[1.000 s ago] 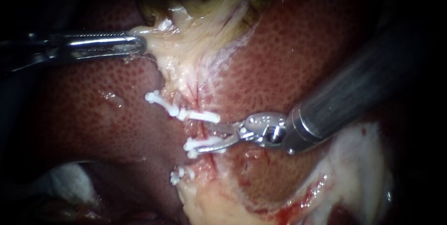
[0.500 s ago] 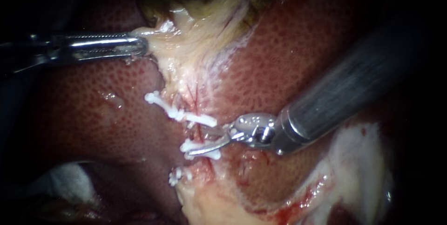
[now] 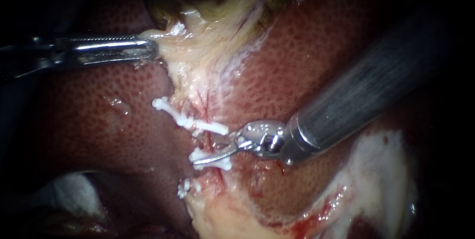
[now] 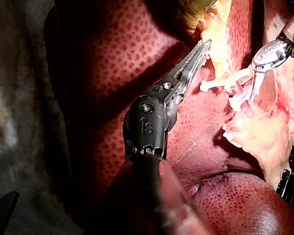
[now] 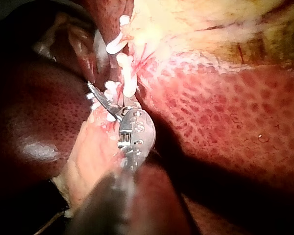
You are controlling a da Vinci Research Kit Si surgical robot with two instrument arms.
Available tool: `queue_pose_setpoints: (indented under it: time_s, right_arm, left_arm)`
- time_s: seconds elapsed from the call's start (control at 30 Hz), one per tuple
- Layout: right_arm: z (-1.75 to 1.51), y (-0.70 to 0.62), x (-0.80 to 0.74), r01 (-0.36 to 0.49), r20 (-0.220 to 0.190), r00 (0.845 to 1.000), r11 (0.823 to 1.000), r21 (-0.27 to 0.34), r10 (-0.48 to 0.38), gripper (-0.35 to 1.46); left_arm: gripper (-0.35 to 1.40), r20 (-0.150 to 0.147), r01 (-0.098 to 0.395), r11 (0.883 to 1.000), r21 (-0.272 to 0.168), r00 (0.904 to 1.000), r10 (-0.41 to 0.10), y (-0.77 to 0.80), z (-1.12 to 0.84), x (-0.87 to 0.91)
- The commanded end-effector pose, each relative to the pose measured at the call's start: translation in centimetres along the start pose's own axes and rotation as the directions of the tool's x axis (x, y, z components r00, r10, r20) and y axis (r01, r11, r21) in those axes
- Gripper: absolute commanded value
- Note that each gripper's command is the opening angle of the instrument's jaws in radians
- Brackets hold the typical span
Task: Go to the cutting position right tube
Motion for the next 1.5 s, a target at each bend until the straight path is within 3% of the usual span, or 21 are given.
queue_pose_setpoints:
  time_s: [0.03,0.3,0.77,1.13,1.5]
  right_arm:
    - [0.01,0.0,0.01,-0.001,-0.002,1.0,1.0,0.0,0.001,1.3]
    - [-0.01,-0.01,-0.01,-0.002,-0.006,1.0,1.0,0.007,0.002,1.28]
    - [-0.58,-0.11,-0.35,-0.014,0.008,1.0,1.0,0.002,0.014,1.28]
    - [-0.72,-0.15,-0.3,-0.019,0.004,1.0,1.0,-0.001,0.019,1.28]
    - [-0.49,-0.03,-0.28,-0.018,0.001,1.0,1.0,-0.017,0.018,1.28]
  left_arm:
    - [-0.35,0.0,0.0,1.0,0.0,1.0,0.0,0.0,0.0,0.0]
    - [-0.35,0.0,0.0,1.0,0.0,1.0,0.0,0.0,0.0,0.0]
    - [-0.35,0.001,0.0,1.0,-0.003,1.0,0.0,-0.03,-0.05,0.0]
    - [-0.35,0.001,0.0,1.0,-0.003,1.0,0.0,-0.03,-0.05,0.0]
    - [-0.35,0.001,0.001,1.0,-0.002,1.0,-0.001,-0.02,-0.05,0.01]
